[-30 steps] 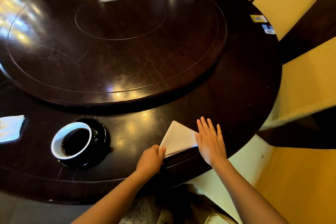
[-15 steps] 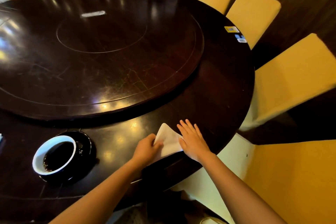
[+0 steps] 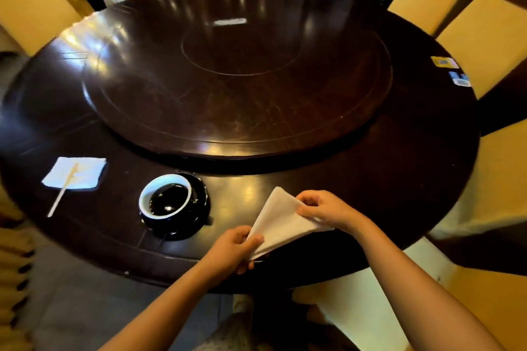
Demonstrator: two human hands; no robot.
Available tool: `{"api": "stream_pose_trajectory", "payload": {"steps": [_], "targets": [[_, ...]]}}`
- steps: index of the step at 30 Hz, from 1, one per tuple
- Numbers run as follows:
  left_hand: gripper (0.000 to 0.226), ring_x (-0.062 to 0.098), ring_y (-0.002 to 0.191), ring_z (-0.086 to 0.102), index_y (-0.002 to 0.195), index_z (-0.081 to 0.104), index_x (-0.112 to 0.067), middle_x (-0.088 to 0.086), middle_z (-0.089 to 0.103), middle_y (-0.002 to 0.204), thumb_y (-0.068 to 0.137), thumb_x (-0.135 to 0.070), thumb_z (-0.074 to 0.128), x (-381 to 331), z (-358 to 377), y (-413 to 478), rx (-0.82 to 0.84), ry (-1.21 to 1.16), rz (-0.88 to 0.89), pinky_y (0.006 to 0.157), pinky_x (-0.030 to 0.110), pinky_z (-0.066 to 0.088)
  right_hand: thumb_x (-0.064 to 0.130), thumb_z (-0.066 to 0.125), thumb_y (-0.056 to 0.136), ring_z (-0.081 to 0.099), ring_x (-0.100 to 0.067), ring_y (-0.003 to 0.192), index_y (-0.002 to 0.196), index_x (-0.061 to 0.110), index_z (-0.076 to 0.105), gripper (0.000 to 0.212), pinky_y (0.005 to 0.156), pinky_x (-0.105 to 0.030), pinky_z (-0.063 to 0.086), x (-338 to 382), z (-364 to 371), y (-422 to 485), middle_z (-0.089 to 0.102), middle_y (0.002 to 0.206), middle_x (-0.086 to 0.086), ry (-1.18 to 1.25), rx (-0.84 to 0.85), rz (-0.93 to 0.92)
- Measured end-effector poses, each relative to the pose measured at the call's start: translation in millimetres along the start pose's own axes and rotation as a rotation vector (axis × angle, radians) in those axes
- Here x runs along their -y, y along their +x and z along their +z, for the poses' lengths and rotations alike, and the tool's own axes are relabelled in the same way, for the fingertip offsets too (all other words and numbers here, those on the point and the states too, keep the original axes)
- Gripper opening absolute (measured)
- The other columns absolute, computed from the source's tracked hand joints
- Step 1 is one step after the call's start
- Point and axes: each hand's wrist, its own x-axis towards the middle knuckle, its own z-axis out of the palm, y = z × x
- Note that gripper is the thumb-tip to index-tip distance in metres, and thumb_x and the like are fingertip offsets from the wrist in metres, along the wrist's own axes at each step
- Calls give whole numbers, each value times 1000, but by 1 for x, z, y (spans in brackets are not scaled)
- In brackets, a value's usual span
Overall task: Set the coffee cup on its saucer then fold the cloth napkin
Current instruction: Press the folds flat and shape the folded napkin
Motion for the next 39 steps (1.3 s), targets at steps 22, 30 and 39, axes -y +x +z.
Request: {"api": "stream_pose_trajectory", "payload": {"steps": [22,30,39], "targets": [[21,28,96,51,106,60,-5,13,56,99,86,-13,56,44,-11,-7,-729,532,93,78,38,43,7,56,86,47,-25,112,114,17,64,31,95,-41,43,63,77,104,55,118,-8,-584,-288,-254],[30,25,101,48,115,54,-10,9,54,106,86,-15,56,54,-10,-7,-650,531,67,86,37,43,-4,47,78,48,-34,112,118,24,55,49,91,-47,44,37,83,115,58,119,-9,-662,-216,-95],[22,23,97,49,106,52,-11,8,54,103,84,-13,56,54,-13,-7,-594,551,93,84,34,42,17,51,85,42,-29,107,106,20,50,21,84,-40,32,30,63,126,54,112,-8,-1233,-21,-105]]}}
